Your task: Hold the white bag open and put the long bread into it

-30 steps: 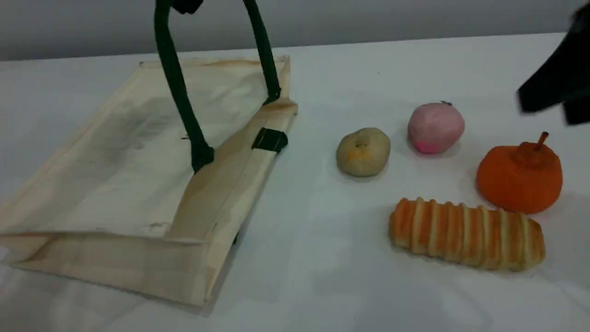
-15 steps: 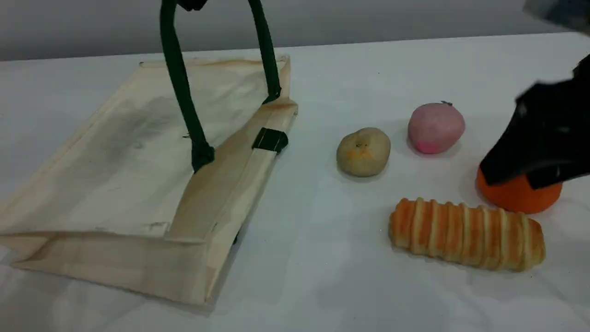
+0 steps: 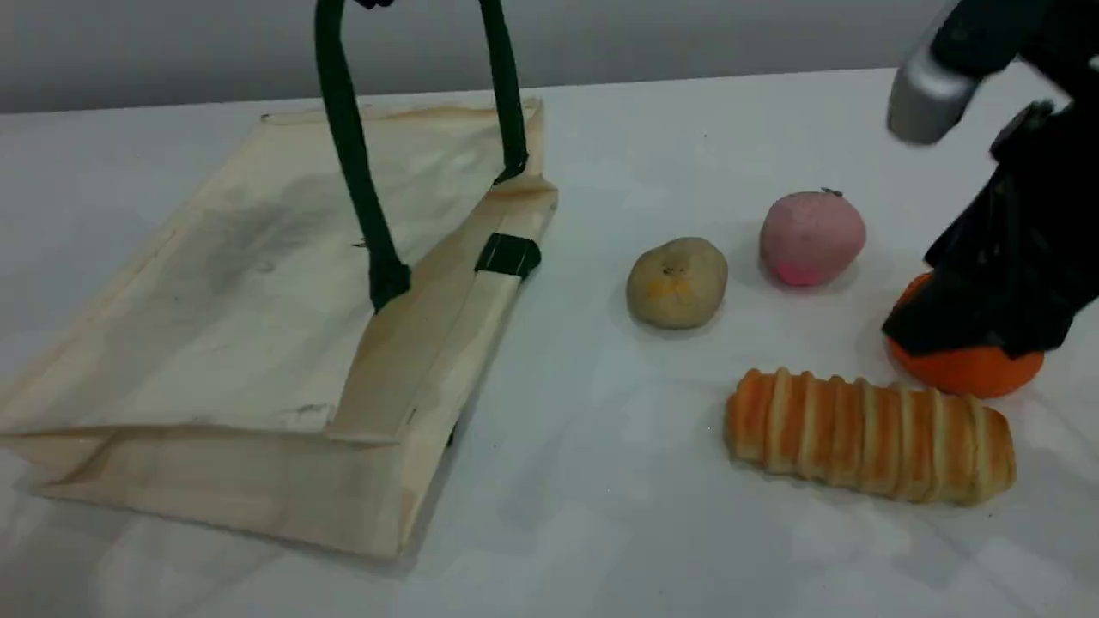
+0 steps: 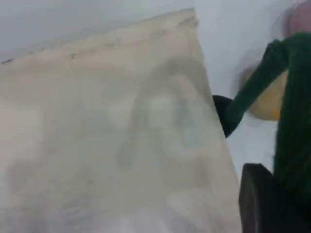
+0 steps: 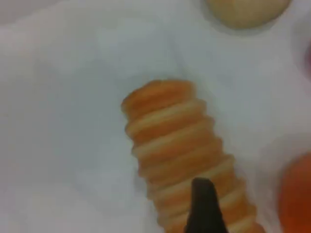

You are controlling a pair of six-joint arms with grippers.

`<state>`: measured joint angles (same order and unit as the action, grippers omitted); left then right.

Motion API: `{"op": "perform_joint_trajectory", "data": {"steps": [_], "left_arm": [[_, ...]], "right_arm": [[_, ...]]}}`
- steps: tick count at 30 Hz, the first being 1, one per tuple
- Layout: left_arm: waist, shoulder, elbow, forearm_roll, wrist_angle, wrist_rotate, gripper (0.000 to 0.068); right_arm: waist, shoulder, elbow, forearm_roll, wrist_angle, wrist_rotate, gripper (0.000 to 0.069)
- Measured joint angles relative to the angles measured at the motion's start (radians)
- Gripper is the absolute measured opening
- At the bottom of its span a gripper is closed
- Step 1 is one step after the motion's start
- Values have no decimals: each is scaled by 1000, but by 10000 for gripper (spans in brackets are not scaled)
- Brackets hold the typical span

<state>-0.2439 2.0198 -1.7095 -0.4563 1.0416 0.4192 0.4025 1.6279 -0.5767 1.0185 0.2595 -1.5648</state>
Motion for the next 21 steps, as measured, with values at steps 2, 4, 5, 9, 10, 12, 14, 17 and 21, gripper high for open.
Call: {"op": "perform_joint_trajectory", "data": {"steps": [2, 4, 5, 9, 10, 12, 14, 17, 21], "left_arm": [[0, 0, 0, 0, -1, 0, 81], [0, 0, 0, 0, -1, 0, 81], [0, 0, 0, 1, -1, 0, 81], [0, 0, 0, 3, 1, -1, 81], [0, 0, 0, 3, 3, -1, 81], [0, 0, 0, 7, 4, -1, 81], [0, 0, 0, 9, 7, -1, 81], [0, 0, 0, 9, 14, -1, 81], [0, 0, 0, 9, 14, -1, 81]], "right_arm": [[17, 34, 0, 8, -17, -6, 428], [41, 71, -2, 9, -36, -6, 428], [55, 92, -7, 9, -50, -6, 428], [83, 164, -45, 9, -97, -6, 428], [91, 179, -55, 9, -95, -6, 428], [100, 210, -77, 6, -98, -6, 428], [100, 231, -86, 6, -101, -6, 428], [100, 252, -86, 4, -97, -6, 428], [100, 276, -89, 4, -94, -5, 428]]}}
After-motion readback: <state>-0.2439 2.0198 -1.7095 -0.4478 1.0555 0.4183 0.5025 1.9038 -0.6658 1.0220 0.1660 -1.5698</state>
